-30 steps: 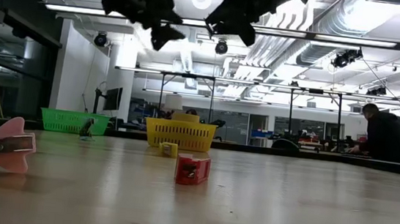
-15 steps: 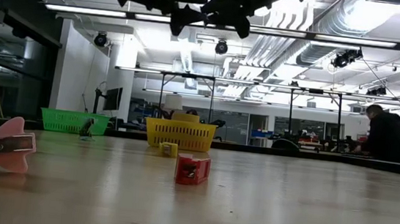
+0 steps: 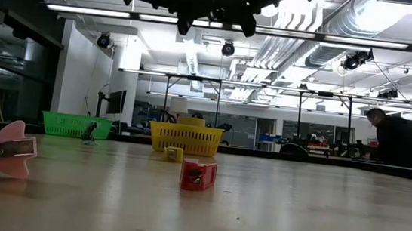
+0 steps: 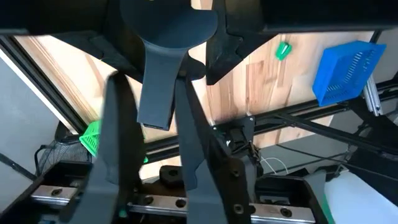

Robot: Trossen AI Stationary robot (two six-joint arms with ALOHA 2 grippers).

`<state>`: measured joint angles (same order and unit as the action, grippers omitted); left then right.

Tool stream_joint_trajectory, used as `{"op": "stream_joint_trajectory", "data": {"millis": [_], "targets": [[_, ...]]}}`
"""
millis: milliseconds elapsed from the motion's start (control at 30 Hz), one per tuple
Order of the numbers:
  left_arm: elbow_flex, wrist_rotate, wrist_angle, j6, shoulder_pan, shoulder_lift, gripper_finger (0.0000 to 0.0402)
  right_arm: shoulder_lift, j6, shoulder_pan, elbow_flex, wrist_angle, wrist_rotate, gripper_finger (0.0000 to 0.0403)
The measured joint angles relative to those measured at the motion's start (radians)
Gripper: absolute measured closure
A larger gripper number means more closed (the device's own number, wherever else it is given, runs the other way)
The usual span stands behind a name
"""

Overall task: Pick and place Stapler, Stapler remover, tape
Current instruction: Put the black staple remover into the blue bin

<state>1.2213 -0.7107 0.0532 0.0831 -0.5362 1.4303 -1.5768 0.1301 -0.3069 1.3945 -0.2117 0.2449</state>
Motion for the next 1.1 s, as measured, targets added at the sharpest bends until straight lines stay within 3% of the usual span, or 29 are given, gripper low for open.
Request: {"op": "stream_joint_trajectory", "data": {"millis": [167, 467, 800, 1100], "targets": [[0.000, -0.024, 0.002, -0.005, 0.000, 0.000, 0.0364, 0.000, -0.011, 0.000, 0.000, -0.001, 0.011, 0.0272], [0.000, -0.037, 0.002, -0.018, 0.000, -0.001, 0.0364, 0.000, -0.004, 0.000, 0.000, -0.001, 0.005, 0.0266], [0.000, -0.010, 0.013, -0.020, 0.000, 0.000, 0.0364, 0.000, 0.057, -0.001, 0.000, -0.024, 0.028, 0.0179], [0.000, 0.110, 0.116, -0.063, -0.042, -0.009, 0.0364, 0.000, 0.072, -0.001, 0.000, -0.157, 0.019, 0.0131]]}}
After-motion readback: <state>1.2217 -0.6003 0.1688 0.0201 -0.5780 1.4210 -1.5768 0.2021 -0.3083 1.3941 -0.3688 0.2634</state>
